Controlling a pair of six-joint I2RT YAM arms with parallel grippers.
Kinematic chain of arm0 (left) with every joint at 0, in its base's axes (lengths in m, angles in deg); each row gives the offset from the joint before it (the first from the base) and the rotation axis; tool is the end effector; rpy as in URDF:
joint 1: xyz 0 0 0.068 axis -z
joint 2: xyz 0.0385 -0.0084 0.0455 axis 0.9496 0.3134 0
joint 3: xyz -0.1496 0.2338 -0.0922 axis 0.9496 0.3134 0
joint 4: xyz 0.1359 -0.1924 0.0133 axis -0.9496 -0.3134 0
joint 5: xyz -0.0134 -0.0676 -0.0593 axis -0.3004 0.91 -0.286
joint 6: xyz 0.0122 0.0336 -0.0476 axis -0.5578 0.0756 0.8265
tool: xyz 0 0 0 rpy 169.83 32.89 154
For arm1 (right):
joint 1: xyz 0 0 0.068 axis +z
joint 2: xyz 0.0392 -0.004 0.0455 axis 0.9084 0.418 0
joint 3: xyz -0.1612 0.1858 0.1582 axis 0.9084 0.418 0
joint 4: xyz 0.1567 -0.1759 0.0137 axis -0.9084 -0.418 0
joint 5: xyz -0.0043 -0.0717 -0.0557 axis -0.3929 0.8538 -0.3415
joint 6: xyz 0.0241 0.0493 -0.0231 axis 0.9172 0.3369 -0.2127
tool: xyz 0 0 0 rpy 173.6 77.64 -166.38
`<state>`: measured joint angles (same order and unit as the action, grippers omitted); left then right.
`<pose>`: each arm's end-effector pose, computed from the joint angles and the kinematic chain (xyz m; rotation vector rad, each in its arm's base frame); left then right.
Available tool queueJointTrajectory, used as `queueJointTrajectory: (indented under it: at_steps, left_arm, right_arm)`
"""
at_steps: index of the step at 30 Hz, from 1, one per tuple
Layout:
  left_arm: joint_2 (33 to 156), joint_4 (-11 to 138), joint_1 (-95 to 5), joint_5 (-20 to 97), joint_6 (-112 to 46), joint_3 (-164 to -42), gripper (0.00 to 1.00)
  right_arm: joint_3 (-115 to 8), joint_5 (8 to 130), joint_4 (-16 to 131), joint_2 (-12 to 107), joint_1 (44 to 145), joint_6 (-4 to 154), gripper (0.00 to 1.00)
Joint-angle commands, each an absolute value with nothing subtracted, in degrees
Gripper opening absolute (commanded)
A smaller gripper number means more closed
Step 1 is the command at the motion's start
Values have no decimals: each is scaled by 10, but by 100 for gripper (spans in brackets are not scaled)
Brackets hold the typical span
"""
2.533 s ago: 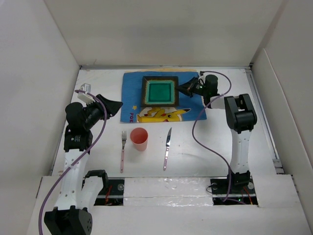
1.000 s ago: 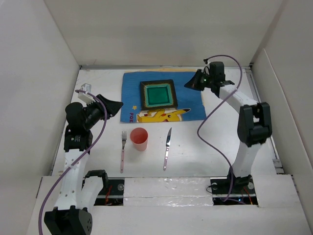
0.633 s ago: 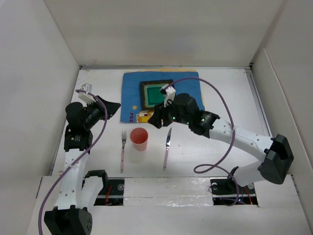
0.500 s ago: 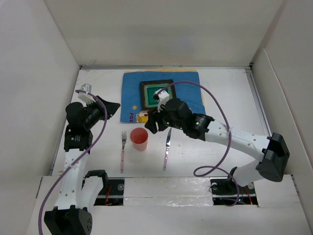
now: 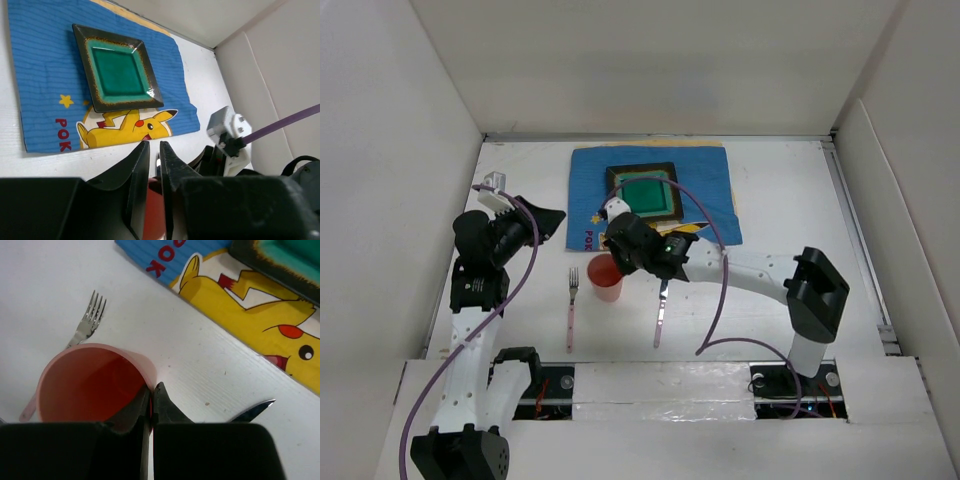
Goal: Set the dinner table for one person
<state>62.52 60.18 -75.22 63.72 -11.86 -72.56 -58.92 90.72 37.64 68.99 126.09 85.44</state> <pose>0.1452 -0.0151 0.3558 -0.0618 1.6853 -0.8529 0.2007 0.3381 0.2862 -0.7449 2.2006 0.4257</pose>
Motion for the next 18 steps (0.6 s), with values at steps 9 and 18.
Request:
queueJointTrajectory:
  at_steps: [9,18]
  left_arm:
    - [616,629,-756,657,-121,-723,14]
    - [630,636,-756,679,-118,-723,17]
  right_arm:
    - [-809,910,338,671,988,814,0]
    - [-1149,850,185,940,806,815,0]
